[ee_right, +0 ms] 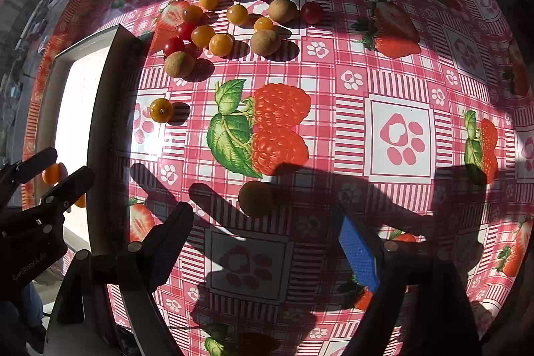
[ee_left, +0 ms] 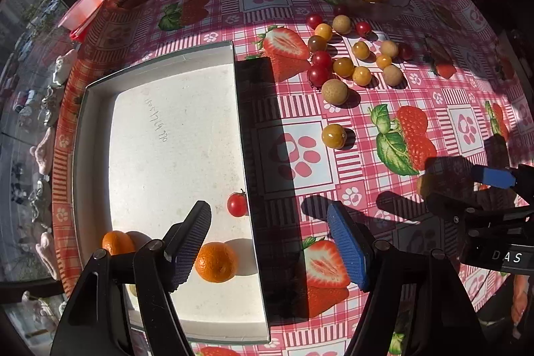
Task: Organize fruits
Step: 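Move both open tools back to the loose fruit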
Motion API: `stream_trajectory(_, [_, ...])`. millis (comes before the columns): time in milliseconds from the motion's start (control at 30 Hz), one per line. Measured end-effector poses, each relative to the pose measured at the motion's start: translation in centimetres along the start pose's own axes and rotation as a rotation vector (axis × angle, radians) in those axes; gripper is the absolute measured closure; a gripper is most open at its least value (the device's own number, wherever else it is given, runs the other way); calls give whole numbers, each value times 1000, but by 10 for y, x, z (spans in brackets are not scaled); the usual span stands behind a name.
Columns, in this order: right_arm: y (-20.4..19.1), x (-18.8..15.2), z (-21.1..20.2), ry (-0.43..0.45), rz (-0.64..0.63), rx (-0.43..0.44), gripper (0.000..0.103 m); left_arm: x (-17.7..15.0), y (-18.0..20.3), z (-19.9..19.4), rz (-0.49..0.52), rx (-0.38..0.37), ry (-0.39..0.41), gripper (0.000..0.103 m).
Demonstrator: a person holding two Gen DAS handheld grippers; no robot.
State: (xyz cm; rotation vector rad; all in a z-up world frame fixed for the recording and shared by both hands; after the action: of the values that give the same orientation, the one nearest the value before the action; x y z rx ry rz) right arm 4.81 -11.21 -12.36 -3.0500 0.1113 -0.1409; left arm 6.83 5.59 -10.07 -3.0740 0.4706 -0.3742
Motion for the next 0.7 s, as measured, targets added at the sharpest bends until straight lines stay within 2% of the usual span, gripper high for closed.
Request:
stream_trajectory(300, [10, -4, 12, -19, -22, 12, 15, 28, 32, 28, 8, -19, -24, 30])
stream_trajectory(567, [-5, 1, 24, -22, -78, 17, 15, 41, 33, 57, -44, -10, -63, 30])
stream_trajectory(700, [-13, 4, 27, -20, -96, 16, 15, 43, 36, 69, -37, 12, -83, 30])
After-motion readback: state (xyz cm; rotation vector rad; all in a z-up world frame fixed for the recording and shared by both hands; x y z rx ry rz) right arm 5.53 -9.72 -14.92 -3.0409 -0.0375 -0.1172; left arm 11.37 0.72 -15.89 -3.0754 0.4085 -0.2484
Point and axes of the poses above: each gripper's, at about its wrist camera, not at the fingertips, and z roughly the way its jaws point, y to its right, x to its top, the point moved 3 cm from there along z, roughly the way its jaws point, and after that the axes turned 5 degrees about z, right-handed, at the moved point
